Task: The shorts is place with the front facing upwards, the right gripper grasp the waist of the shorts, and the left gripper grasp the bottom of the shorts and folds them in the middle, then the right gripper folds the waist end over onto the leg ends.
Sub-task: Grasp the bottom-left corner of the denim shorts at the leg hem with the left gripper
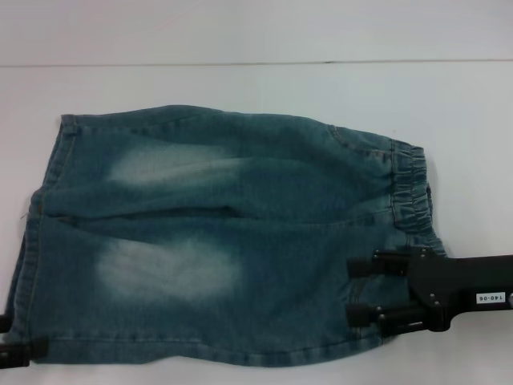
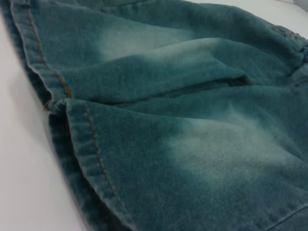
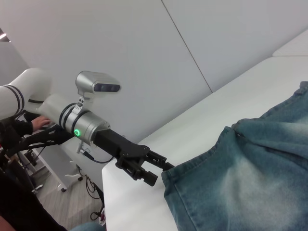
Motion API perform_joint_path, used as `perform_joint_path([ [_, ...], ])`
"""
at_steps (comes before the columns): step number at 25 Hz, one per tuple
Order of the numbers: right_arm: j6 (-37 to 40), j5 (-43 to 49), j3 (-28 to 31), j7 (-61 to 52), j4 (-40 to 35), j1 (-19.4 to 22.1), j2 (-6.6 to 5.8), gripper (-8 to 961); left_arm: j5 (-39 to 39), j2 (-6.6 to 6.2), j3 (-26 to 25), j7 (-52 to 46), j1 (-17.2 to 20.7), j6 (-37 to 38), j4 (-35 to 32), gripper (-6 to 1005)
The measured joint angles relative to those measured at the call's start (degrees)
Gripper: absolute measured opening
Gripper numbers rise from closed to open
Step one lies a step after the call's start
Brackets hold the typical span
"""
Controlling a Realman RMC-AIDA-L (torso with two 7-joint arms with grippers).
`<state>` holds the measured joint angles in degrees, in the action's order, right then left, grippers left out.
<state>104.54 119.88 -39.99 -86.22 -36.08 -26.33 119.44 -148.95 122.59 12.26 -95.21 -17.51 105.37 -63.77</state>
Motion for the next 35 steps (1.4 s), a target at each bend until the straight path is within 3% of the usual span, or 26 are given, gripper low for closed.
perform_joint_path([
  [35,-0.5,0.0,0.2,0.0,0.2,0.6,0.00,941,-1.6,0.47,1.3,-0.7,-1.1,0.1,0.0,816],
])
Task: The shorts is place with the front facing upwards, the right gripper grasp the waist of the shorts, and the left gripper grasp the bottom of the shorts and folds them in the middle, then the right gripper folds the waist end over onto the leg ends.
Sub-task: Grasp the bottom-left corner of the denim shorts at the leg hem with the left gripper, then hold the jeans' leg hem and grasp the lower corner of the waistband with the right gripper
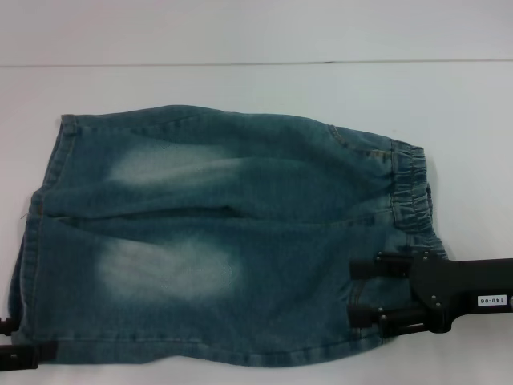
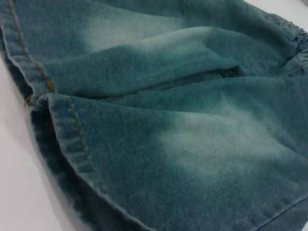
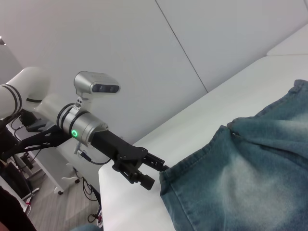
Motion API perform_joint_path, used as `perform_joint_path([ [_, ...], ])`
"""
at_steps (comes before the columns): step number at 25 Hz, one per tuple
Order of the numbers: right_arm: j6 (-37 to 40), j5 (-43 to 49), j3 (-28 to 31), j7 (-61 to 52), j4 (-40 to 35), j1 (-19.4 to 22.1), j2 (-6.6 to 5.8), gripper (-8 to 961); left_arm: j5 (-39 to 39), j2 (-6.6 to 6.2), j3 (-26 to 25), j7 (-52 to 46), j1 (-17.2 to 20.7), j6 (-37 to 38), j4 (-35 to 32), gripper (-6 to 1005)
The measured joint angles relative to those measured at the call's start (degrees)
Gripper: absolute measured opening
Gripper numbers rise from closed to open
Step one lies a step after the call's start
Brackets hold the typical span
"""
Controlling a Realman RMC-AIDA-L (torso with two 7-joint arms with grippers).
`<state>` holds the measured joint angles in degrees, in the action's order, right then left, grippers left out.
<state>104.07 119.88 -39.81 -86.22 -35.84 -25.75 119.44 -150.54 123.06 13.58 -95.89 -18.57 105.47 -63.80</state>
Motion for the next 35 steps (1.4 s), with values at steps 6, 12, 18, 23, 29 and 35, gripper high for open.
perform_joint_path([
  [6,0.0,0.0,0.1,0.0,0.0,0.0,0.00,941,-0.4,-0.29,2.0,-0.1,-0.1,-0.2,0.4,795],
  [12,0.1,0.0,0.2,0.0,-0.1,0.0,0.00,941,-0.4,0.08,3.0,-0.2,0.1,-1.3,-0.7,775],
  [18,0.2,0.0,0.6,0.0,-0.1,0.0,0.00,941,-0.2,0.46,2.9,-0.3,0.0,-1.5,-1.7,460],
  [23,0.5,0.0,1.5,0.0,0.0,0.0,0.00,941,-0.2,0.69,2.9,-0.4,-0.1,-1.6,-2.1,177],
  [29,0.5,0.0,2.7,0.0,0.1,0.0,-0.04,941,0.1,0.70,2.9,-0.3,-0.1,-1.6,-2.1,65],
  [35,0.5,0.0,3.4,0.0,-0.1,0.5,-0.14,941,1.2,0.83,2.9,-0.2,-0.1,-1.3,-2.7,20],
])
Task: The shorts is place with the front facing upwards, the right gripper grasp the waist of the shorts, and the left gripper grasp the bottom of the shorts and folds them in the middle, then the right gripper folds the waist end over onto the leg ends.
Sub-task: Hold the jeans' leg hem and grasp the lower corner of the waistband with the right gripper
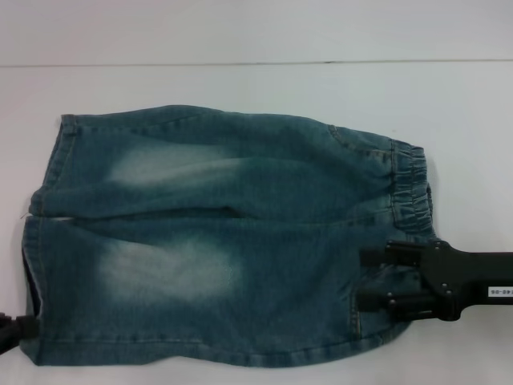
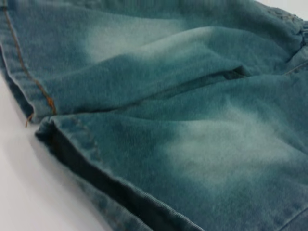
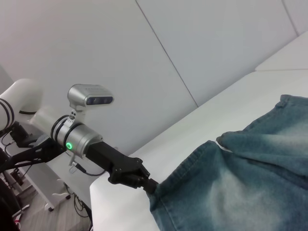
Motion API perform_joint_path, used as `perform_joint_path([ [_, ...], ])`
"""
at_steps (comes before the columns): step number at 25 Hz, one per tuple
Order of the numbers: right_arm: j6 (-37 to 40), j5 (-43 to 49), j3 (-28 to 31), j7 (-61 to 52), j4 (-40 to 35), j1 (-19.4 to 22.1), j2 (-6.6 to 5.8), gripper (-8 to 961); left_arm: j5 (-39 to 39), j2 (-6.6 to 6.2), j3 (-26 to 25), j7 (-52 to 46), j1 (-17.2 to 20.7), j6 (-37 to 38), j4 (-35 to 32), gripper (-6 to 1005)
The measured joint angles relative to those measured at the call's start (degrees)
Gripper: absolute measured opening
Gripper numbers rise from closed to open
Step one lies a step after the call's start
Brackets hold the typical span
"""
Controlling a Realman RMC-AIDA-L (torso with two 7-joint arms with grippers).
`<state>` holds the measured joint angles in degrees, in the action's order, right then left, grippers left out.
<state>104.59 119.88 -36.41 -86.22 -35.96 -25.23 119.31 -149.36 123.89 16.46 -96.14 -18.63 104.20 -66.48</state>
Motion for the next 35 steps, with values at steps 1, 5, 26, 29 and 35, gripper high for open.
perform_joint_path([
  [1,0.0,0.0,0.2,0.0,-0.1,0.2,-0.06,942,0.3,0.02,0.0,0.0,0.0,0.1,-0.2,12],
  [5,0.0,0.0,2.5,-0.2,-0.1,1.9,-0.69,942,0.9,0.05,0.1,0.0,0.0,0.7,-0.8,12],
  [26,-10.0,0.4,13.9,12.1,3.8,13.1,-1.78,938,2.9,0.03,0.1,0.2,-0.4,1.8,-0.3,12],
  [29,-11.0,0.4,13.9,12.2,4.0,12.7,-1.54,937,2.8,0.04,0.1,0.2,-0.4,1.8,-0.3,13],
  [35,-11.6,0.5,13.7,11.8,4.1,12.0,-1.41,936,2.7,0.03,0.1,0.3,-0.4,1.5,0.1,13],
])
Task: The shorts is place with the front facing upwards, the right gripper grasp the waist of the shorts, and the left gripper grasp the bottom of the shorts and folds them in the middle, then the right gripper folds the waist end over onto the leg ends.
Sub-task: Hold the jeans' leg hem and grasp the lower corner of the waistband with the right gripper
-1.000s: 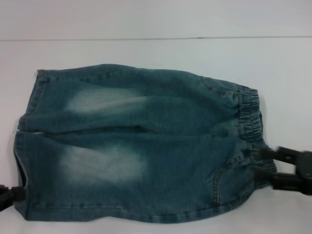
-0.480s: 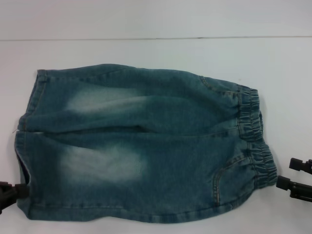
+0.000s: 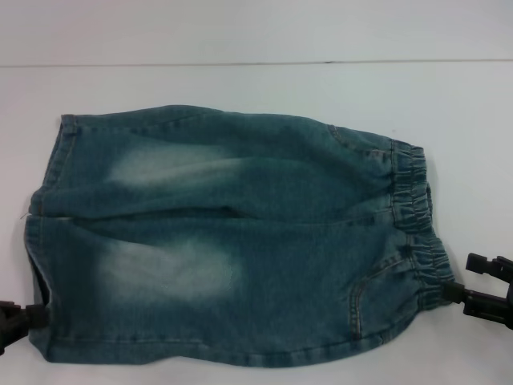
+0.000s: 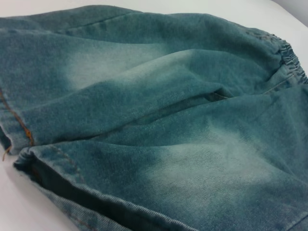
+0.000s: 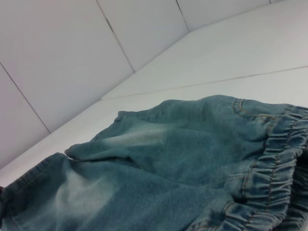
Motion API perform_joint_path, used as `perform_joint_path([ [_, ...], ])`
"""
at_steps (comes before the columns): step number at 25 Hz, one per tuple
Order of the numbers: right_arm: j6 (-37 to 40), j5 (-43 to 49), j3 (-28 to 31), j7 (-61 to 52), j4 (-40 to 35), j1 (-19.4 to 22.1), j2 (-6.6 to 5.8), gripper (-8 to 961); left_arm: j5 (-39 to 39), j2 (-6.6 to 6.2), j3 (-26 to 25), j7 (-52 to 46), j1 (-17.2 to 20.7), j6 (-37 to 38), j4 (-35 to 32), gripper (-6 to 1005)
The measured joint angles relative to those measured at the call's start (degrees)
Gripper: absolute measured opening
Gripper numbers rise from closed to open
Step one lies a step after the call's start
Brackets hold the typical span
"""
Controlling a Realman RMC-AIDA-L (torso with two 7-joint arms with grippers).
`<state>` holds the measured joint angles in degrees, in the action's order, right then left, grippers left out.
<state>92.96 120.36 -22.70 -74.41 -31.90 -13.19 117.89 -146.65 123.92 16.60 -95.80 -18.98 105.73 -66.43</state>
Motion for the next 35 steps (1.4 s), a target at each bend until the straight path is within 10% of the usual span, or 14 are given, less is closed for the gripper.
perform_joint_path([
  [16,-1.8,4.5,-0.2,-2.1,0.8,-2.6,0.90,933,0.1,0.00,0.0,0.1,-0.1,-0.2,0.2,12],
  [28,-0.6,5.4,-1.3,-3.6,2.2,-4.2,-0.84,931,0.1,0.00,0.0,0.1,-0.3,0.0,0.1,12],
  [35,-3.7,7.3,-1.7,-4.6,1.7,-5.6,-0.52,663,0.8,0.00,0.0,0.1,-0.4,0.0,0.2,12],
])
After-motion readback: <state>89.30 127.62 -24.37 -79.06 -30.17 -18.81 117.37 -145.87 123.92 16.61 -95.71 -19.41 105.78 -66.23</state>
